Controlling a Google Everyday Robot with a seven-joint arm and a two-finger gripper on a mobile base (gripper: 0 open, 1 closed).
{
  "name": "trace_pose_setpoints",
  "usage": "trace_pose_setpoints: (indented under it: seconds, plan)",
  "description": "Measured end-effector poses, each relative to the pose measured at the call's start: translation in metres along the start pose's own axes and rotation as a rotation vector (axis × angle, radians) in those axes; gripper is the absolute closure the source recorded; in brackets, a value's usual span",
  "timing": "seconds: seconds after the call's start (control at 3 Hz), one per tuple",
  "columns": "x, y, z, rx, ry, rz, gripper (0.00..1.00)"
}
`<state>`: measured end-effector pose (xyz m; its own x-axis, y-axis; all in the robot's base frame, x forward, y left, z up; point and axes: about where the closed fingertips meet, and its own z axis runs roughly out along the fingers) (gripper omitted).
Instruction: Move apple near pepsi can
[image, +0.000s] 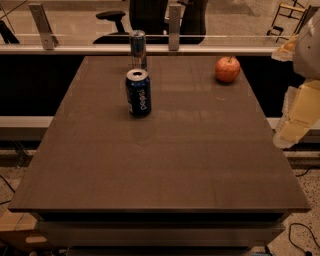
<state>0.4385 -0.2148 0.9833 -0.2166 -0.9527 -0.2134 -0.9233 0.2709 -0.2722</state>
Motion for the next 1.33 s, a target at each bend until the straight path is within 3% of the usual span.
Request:
trace_pose_setpoints:
  seconds: [0.33,1.0,1.33]
  plan:
    - [0.000,-0.003,-0.002,0.008,0.000,0.000,0.00]
    - [0.010,-0.036,-0.020,0.079,0.005,0.032,0.00]
    - [0.014,-0.059,-0.028,0.115,-0.047,0.060,0.00]
